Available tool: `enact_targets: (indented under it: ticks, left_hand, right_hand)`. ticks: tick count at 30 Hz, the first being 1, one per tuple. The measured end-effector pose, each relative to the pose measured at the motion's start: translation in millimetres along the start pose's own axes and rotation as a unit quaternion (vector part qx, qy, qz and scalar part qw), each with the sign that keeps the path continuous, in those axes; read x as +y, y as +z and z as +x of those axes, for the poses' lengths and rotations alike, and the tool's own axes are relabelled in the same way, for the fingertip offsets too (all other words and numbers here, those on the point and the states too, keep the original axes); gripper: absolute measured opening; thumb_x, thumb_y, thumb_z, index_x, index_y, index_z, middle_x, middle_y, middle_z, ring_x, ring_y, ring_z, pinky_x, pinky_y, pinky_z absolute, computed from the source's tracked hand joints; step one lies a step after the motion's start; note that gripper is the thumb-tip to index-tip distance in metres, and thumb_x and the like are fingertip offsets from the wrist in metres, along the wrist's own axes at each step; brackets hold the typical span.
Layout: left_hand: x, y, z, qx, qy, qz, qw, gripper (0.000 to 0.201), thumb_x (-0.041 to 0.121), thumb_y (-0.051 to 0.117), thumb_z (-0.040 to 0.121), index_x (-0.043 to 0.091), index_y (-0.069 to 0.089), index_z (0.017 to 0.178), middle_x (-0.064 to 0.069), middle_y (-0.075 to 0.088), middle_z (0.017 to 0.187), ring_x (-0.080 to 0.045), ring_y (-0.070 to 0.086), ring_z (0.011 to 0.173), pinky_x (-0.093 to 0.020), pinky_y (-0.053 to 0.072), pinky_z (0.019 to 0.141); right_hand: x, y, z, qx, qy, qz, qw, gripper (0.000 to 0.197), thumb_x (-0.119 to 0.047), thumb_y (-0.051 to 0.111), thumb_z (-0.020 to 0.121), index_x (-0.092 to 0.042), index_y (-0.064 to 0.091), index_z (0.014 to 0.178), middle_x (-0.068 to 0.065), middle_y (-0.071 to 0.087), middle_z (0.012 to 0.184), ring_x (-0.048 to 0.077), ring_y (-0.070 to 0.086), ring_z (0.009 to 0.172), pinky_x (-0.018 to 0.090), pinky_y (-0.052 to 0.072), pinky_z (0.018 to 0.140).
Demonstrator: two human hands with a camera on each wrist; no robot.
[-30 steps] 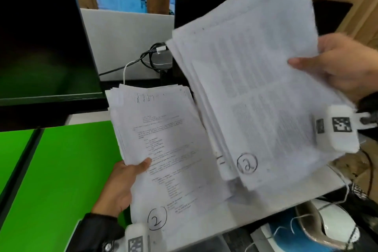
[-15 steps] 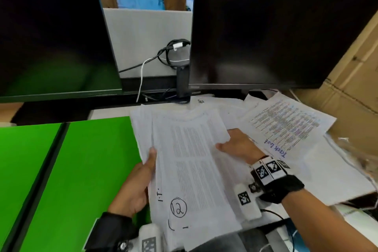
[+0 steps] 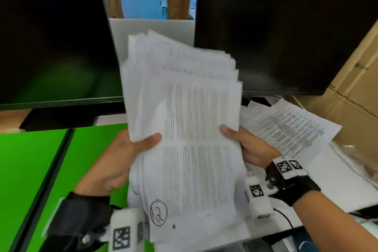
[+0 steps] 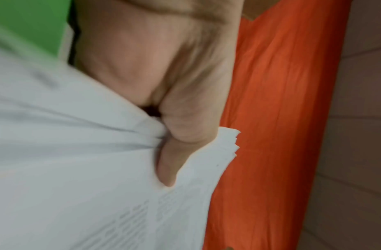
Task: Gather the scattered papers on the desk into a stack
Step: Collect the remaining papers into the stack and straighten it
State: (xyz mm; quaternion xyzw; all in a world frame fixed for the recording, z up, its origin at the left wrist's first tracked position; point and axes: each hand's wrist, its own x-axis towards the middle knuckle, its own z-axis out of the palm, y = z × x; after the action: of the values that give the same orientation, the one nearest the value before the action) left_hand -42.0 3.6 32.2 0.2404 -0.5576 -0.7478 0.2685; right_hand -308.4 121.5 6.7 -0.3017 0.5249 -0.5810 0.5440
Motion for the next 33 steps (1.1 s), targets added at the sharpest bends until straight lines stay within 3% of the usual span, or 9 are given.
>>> enact_targets:
  ticks: [2, 5, 8, 11, 14, 17, 20, 27, 33]
  left_hand:
    - [21.8, -5.3, -2.2, -0.008, 0.037, 0.007, 0.999, 0.074, 0.038, 0.096, 0.044, 0.013, 0.074, 0.109, -0.015, 0.071, 0.116, -0.032, 0.070, 0.104, -0.039, 0.060, 0.078]
    - [42.7, -8.4, -0.5, 0.077, 0.113, 0.104, 0.985, 0.057, 0.033, 0.090, 0.060, 0.017, 0.070, 0.112, -0.003, 0.075, 0.109, -0.024, 0.071, 0.102, -0.040, 0.058, 0.085]
    - [50.8, 1.9, -1.9, 0.179, 0.231, 0.196, 0.936, 0.030, 0.013, 0.078, 0.080, 0.027, 0.066, 0.103, 0.024, 0.073, 0.086, 0.004, 0.070, 0.086, -0.012, 0.054, 0.070]
    - [50.0, 10.2, -9.8, 0.185, 0.317, 0.224, 0.903, 0.037, 0.003, 0.072, 0.082, 0.036, 0.059, 0.094, 0.041, 0.065, 0.079, 0.019, 0.063, 0.083, -0.002, 0.047, 0.069]
    - [39.7, 2.4, -19.3, 0.178, 0.321, 0.224, 0.903, 0.040, 0.006, 0.075, 0.076, 0.041, 0.064, 0.092, 0.040, 0.066, 0.086, 0.016, 0.064, 0.089, -0.005, 0.049, 0.074]
    - [11.0, -16.4, -24.5, 0.182, 0.247, 0.199, 0.931, 0.040, 0.018, 0.078, 0.064, 0.034, 0.067, 0.099, 0.027, 0.072, 0.096, 0.003, 0.069, 0.094, -0.018, 0.056, 0.081]
    - [-12.1, -27.8, -23.8, 0.208, 0.208, 0.167, 0.941, 0.041, 0.015, 0.079, 0.061, 0.029, 0.068, 0.098, 0.023, 0.074, 0.096, -0.002, 0.070, 0.095, -0.018, 0.056, 0.078]
    - [-2.0, -33.1, -20.6, 0.190, 0.260, 0.146, 0.935, 0.046, 0.006, 0.077, 0.066, 0.046, 0.075, 0.088, 0.016, 0.075, 0.102, -0.007, 0.071, 0.098, -0.025, 0.058, 0.082]
    - [-12.5, -56.0, -25.2, 0.155, 0.193, 0.117, 0.962, 0.058, 0.007, 0.089, 0.054, 0.014, 0.068, 0.107, 0.001, 0.075, 0.109, -0.019, 0.071, 0.101, -0.023, 0.057, 0.073]
  right_hand:
    - [-19.4, 14.3, -10.4, -0.039, -0.044, 0.057, 0.997, 0.042, -0.022, 0.074, 0.074, -0.017, 0.066, 0.115, 0.010, 0.068, 0.120, 0.027, 0.066, 0.109, 0.041, 0.056, 0.086]
    - [-46.2, 46.3, -16.9, 0.029, -0.192, -0.078, 0.978, 0.033, -0.013, 0.077, 0.073, -0.021, 0.067, 0.104, 0.000, 0.073, 0.106, 0.020, 0.069, 0.102, 0.036, 0.058, 0.081]
    - [-58.9, 82.7, -21.9, 0.101, -0.343, -0.178, 0.917, 0.020, -0.008, 0.069, 0.085, -0.023, 0.066, 0.097, -0.019, 0.073, 0.085, 0.001, 0.070, 0.088, 0.016, 0.055, 0.070]
    - [-53.0, 102.9, -22.0, 0.121, -0.417, -0.163, 0.886, 0.019, -0.006, 0.068, 0.086, -0.019, 0.066, 0.099, -0.023, 0.072, 0.083, -0.003, 0.069, 0.086, 0.011, 0.053, 0.069]
    - [-37.9, 100.6, -14.4, 0.119, -0.407, -0.143, 0.894, 0.022, -0.006, 0.071, 0.083, -0.015, 0.067, 0.103, -0.012, 0.073, 0.093, 0.004, 0.070, 0.091, 0.016, 0.055, 0.073]
    - [-10.3, 87.3, -2.5, 0.108, -0.317, -0.147, 0.931, 0.033, -0.009, 0.075, 0.080, -0.017, 0.066, 0.110, -0.005, 0.073, 0.105, 0.008, 0.070, 0.097, 0.027, 0.058, 0.078]
    - [12.8, 81.2, 8.3, 0.121, -0.268, -0.175, 0.940, 0.044, -0.014, 0.077, 0.078, -0.011, 0.060, 0.118, -0.003, 0.070, 0.109, 0.009, 0.069, 0.097, 0.028, 0.059, 0.078]
    - [7.1, 84.8, 9.1, 0.119, -0.287, -0.113, 0.944, 0.037, -0.015, 0.081, 0.071, -0.017, 0.067, 0.106, -0.006, 0.075, 0.099, 0.009, 0.072, 0.091, 0.024, 0.059, 0.073]
    - [0.8, 76.8, 10.4, 0.084, -0.267, -0.144, 0.949, 0.063, -0.026, 0.084, 0.067, -0.007, 0.058, 0.122, 0.004, 0.070, 0.115, 0.018, 0.068, 0.104, 0.042, 0.058, 0.083]
